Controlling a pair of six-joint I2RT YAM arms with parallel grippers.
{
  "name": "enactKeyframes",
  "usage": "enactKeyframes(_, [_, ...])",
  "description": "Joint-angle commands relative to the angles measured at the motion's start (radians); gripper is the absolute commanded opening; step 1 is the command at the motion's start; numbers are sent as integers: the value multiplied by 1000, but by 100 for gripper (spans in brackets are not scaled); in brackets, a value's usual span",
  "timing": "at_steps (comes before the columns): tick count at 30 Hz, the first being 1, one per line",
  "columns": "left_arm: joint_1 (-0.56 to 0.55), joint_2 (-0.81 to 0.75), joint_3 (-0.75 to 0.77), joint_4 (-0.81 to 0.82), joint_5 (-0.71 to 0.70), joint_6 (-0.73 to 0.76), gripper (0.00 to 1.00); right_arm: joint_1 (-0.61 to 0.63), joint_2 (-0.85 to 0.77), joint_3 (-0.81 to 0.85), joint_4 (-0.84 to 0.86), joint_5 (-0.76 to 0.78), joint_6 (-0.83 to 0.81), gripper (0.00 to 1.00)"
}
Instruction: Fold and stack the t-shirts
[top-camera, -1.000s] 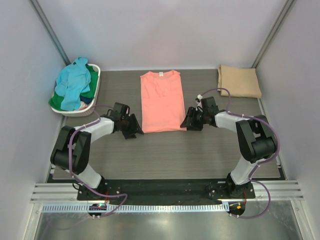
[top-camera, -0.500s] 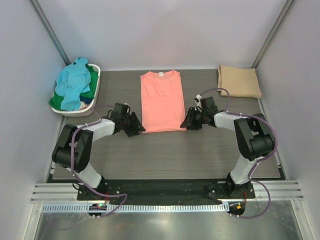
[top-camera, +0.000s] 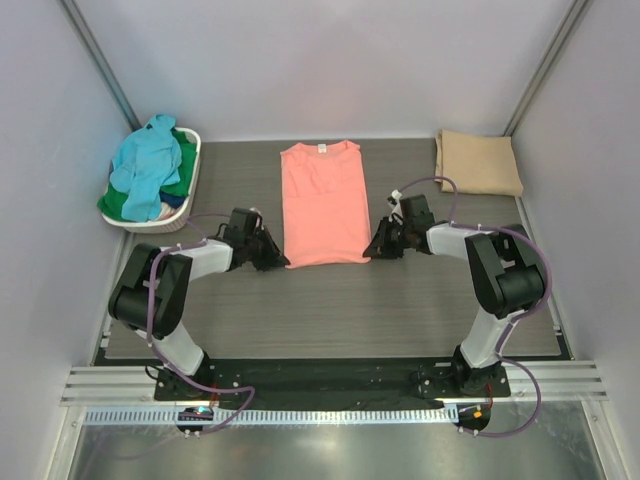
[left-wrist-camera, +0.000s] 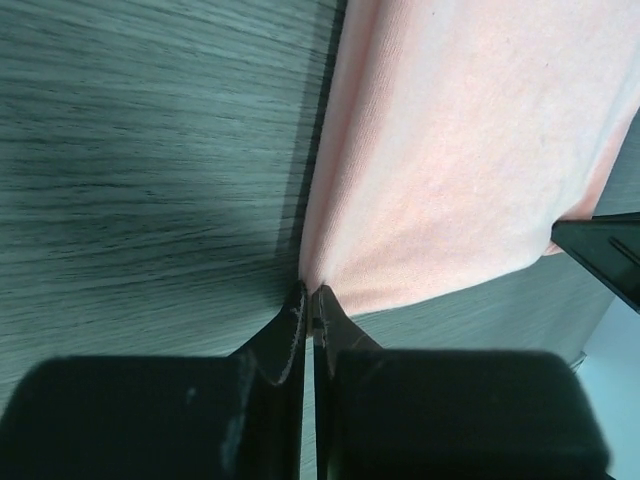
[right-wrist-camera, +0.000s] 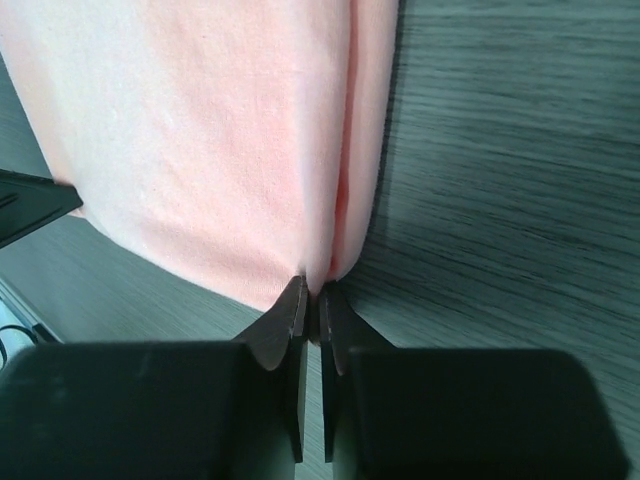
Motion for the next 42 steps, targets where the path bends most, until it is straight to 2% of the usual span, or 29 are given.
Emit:
enactKeyframes(1, [-6,-15,-20,7,-10,-1,0,5,17,-23,-31,36,-28,8])
enactKeyframes(3, [-8,-28,-29,9,-4,-1,0,6,-1,-34,-31,33,-20,2])
enactKeyframes(8, [-29,-115,-55,-31,-14,-11,0,5,-73,-84,-41,12,-6,1])
enactKeyframes(11, [-55,-196,-86,-83,-27,-15,0,5,-168,-124,-73,13,15,1])
enactKeyframes(17, [-167,-417,-147,-253,-115,-52,0,20,-476,-195,-252,70,64,1])
enactKeyframes(21, [-267,-650,-161,-391,-188,-113,0,40,-694,-233,-395,96,103,1])
enactKeyframes(26, [-386,-844,-137,-581,-264,-214,0,60,-967,-238,-597,96,166,1])
enactKeyframes(29, [-422,-911,-94,-660,-283,-239,0,65,-1041,-207,-677,102,198,1])
enactKeyframes(34, [-422,-872,32,-735,-390,-192,0,66,-1003,-114,-725,153,175,1])
enactKeyframes(37, [-419,-769,147,-772,-442,-130,0,66,-910,-36,-726,215,138,1])
enactKeyframes(42, [-355,-564,288,-744,-412,-38,0,66,-735,102,-714,318,86,1])
